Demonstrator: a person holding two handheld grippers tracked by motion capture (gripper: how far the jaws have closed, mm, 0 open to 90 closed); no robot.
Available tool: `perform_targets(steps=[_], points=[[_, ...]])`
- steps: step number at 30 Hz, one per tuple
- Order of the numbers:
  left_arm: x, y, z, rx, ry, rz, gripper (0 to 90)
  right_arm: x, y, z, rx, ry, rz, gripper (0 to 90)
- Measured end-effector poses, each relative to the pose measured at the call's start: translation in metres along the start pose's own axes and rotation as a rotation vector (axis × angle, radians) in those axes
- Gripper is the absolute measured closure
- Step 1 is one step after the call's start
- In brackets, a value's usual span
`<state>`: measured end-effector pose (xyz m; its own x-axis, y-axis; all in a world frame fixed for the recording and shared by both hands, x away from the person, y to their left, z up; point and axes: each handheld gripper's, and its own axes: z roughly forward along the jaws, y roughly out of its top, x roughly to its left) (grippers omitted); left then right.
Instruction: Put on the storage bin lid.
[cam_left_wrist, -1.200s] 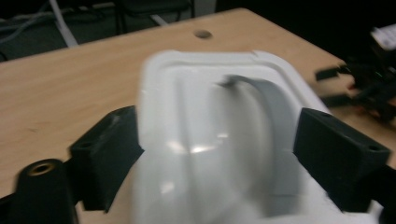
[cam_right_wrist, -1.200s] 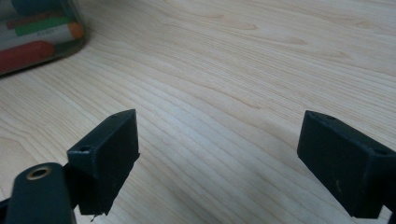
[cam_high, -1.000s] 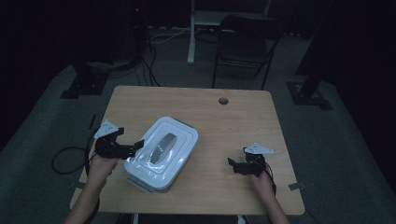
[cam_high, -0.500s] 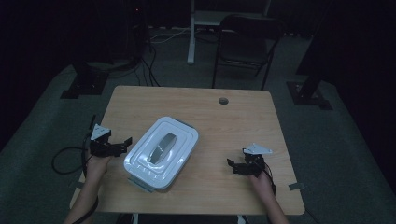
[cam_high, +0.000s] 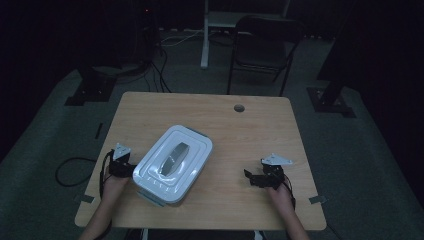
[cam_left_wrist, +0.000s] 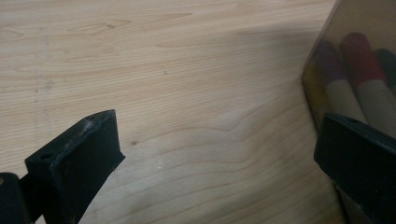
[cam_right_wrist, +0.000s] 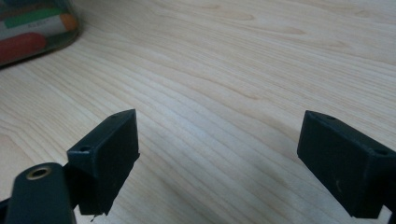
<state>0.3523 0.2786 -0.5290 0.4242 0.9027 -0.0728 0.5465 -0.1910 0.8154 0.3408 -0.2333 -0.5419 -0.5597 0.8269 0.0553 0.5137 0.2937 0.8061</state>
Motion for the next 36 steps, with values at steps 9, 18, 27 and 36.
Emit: perform_targets(steps=[9,18,27,36], points=[[-0.018,-0.002,0.001,0.009,-0.045,-0.006,1.3,0.002,0.000,0.002,0.003,0.000,-0.002,12.5],[-0.042,-0.005,0.002,0.027,-0.064,0.003,1.3,-0.004,0.000,0.001,0.005,-0.016,0.002,12.5],[-0.058,-0.004,0.001,0.054,-0.066,0.013,1.3,-0.018,-0.005,-0.009,0.004,-0.063,0.022,12.5],[-0.073,0.001,0.010,0.065,-0.091,0.024,1.3,-0.037,-0.019,-0.025,-0.001,-0.120,0.073,12.5]])
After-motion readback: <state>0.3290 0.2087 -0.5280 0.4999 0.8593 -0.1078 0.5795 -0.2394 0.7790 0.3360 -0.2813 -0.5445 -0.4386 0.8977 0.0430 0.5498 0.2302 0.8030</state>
